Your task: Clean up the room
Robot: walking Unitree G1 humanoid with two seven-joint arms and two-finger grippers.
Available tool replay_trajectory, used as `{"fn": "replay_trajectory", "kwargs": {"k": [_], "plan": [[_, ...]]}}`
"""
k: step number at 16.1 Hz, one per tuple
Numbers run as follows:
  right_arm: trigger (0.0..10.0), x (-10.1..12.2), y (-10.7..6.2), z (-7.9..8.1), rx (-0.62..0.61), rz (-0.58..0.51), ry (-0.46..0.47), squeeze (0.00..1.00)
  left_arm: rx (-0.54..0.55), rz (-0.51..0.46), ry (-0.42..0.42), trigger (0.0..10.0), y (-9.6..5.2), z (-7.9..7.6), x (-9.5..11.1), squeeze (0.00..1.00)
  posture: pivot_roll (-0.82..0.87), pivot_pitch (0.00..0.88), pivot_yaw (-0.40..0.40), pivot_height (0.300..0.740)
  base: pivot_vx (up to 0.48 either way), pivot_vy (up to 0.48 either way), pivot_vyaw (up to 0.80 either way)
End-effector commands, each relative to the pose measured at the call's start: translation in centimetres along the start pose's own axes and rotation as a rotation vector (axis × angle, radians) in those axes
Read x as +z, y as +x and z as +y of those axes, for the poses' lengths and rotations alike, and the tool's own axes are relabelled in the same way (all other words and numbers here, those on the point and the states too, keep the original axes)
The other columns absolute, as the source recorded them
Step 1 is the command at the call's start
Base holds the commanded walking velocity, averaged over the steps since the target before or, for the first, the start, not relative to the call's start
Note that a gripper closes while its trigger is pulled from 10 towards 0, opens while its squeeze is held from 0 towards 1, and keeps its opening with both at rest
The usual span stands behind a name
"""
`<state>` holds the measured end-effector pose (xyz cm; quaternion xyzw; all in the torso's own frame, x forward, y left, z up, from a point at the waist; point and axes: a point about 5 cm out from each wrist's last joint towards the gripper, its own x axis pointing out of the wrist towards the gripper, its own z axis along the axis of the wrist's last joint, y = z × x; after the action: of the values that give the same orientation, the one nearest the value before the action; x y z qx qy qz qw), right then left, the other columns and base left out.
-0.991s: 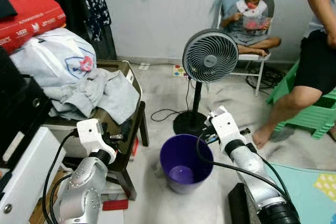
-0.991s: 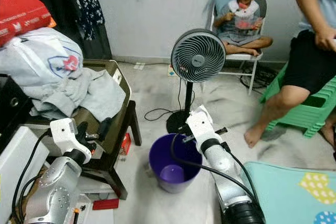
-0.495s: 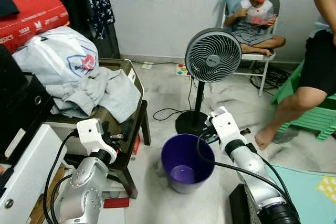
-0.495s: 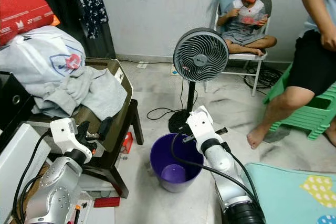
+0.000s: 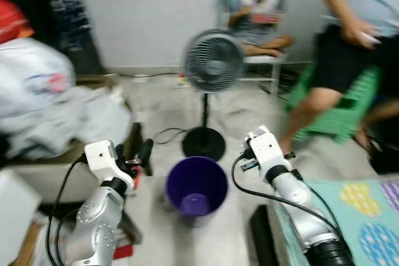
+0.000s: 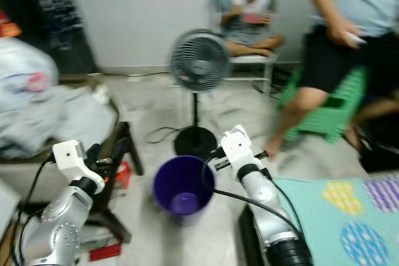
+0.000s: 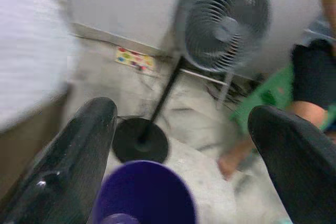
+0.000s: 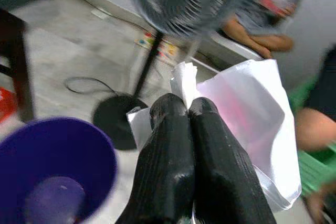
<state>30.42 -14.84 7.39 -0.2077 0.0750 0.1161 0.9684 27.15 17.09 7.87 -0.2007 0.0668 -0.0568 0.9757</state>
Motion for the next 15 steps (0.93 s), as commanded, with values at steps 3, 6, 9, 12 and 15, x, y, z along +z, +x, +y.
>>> {"fn": "replay_trajectory", "kwargs": {"k": [3, 6, 9, 12, 15], "plan": [[10.0, 0.11, 0.13, -0.09, -0.001, 0.004, 0.016, 0.0, -0.007, -0.005, 0.0, 10.0, 0.09, -0.06, 0.24, 0.0, -0.2, 0.0, 0.015, 0.74, 0.0, 0.0, 0.0], [10.0, 0.1, 0.12, -0.09, -0.002, 0.004, 0.019, 0.0, -0.011, -0.006, -0.002, 10.0, 0.09, -0.09, 0.25, 0.0, -0.2, 0.0, 0.015, 0.74, 0.0, 0.0, 0.0], [10.0, 0.12, 0.17, -0.13, -0.001, 0.004, 0.021, 0.0, -0.026, -0.009, -0.009, 10.0, 0.13, -0.21, 0.26, 0.0, -0.2, 0.0, 0.015, 0.74, 0.0, 0.0, 0.0], [10.0, 0.11, 0.17, -0.14, 0.001, 0.005, 0.02, 0.0, -0.035, -0.013, -0.008, 10.0, 0.11, -0.3, 0.29, 0.0, -0.2, 0.0, 0.016, 0.74, 0.181, 0.0, 0.0], [10.0, 0.07, 0.19, -0.11, 0.003, 0.006, 0.02, 0.0, -0.038, -0.013, -0.007, 10.0, 0.11, -0.31, 0.28, 0.0, -0.2, 0.0, 0.014, 0.74, 0.314, 0.0, -0.17]]}}
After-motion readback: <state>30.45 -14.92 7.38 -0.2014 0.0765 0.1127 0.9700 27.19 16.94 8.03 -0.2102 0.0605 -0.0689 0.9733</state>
